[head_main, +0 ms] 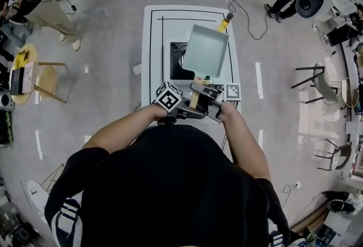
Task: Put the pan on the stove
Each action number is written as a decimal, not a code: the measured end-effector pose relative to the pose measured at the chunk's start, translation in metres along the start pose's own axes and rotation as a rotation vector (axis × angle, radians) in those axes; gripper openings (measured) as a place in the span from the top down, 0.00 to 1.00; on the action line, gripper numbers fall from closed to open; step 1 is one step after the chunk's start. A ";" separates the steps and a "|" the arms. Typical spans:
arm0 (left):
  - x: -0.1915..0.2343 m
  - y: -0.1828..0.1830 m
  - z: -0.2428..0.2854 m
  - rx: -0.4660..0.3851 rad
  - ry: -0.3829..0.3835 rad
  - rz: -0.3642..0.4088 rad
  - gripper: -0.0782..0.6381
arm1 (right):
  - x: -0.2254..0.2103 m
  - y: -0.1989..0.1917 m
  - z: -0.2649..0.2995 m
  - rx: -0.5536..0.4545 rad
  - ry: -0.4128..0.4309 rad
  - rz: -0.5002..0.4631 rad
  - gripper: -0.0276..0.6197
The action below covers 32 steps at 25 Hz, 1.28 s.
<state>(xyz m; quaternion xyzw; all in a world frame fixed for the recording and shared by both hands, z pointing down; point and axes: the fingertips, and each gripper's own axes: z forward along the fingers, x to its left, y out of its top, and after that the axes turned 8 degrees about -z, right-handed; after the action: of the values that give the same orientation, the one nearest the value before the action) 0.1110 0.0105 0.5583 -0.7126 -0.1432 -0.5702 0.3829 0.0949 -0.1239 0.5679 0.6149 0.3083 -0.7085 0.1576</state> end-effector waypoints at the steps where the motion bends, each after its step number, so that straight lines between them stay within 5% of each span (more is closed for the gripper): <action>1: 0.001 0.001 -0.004 -0.003 0.003 -0.001 0.77 | -0.002 0.002 0.004 0.002 -0.003 -0.003 0.75; 32: 0.019 0.047 -0.021 -0.150 0.095 0.011 0.77 | -0.006 0.035 0.030 0.176 0.058 -0.027 0.76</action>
<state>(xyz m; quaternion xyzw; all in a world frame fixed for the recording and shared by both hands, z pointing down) 0.1323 -0.0395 0.5596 -0.7121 -0.0780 -0.6103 0.3380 0.0932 -0.1703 0.5669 0.6424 0.2576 -0.7168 0.0846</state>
